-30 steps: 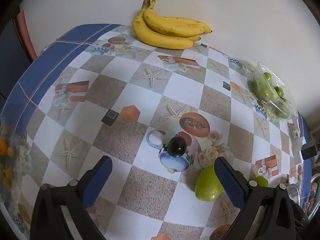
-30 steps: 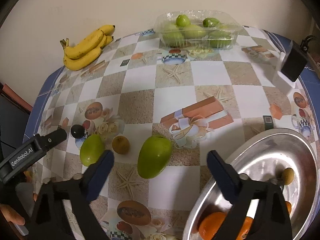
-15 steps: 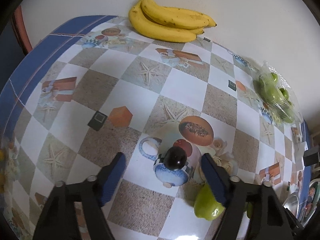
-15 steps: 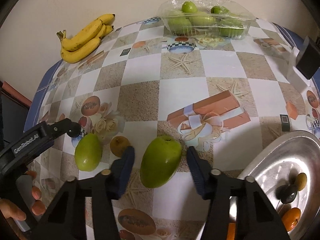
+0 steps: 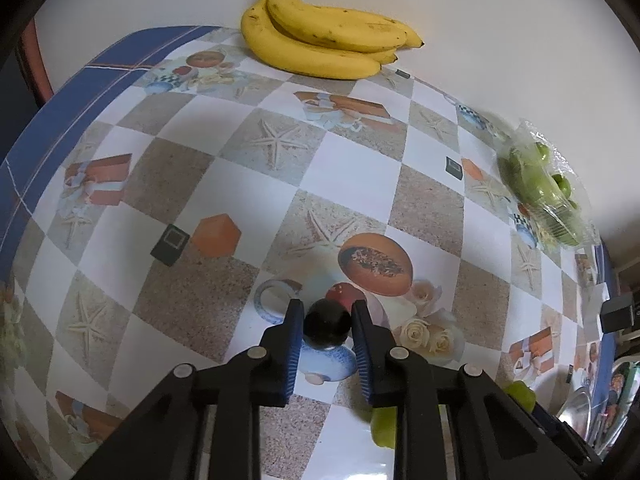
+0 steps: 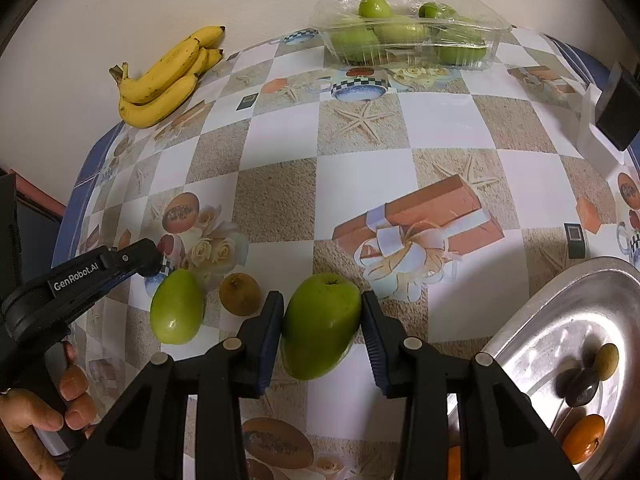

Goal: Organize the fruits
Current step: 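Grasp a dark plum with the left tool while the right tool grasps a green apple, then carry the plum and green apple over the steel bowl with both tools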

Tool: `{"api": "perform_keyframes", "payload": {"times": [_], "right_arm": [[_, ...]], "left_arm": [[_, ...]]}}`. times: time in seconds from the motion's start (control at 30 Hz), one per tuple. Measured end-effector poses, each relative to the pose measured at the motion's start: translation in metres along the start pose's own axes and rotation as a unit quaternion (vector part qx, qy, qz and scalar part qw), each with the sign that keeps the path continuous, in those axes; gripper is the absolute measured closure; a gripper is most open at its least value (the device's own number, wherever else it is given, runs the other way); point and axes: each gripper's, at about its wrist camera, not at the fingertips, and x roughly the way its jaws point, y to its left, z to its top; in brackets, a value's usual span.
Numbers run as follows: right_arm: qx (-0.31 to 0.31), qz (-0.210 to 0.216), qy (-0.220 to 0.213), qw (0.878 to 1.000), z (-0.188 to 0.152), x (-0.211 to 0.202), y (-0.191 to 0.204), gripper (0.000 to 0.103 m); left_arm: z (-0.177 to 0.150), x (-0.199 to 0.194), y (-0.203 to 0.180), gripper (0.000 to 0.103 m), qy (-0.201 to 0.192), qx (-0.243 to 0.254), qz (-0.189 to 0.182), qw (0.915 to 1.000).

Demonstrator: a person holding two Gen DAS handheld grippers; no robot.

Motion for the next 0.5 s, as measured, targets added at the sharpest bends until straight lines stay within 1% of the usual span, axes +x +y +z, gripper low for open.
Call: {"api": "perform_keyframes", "payload": {"times": [0.17,0.3,0.5], "right_arm": [[0.002,0.003,-0.002,1.000,0.000,-0.005,-0.001,0.063],[0.000,0.008,-0.006,1.000,0.000,-0.012,0.001,0.064],[-0.010,0.005,-0.016,1.000,-0.001,-0.023,0.006,0.064]], "left_arm": [[0.001,-0.008,0.005,0.077,-0.003,-0.016,-0.004,0.9999],[0.001,-0.022,0.002,0.077,-0.011,-0.012,-0.011,0.9998],[0.000,-0.037,-0.005,0.077,-0.019,-0.004,-0.008,0.9998]]}}
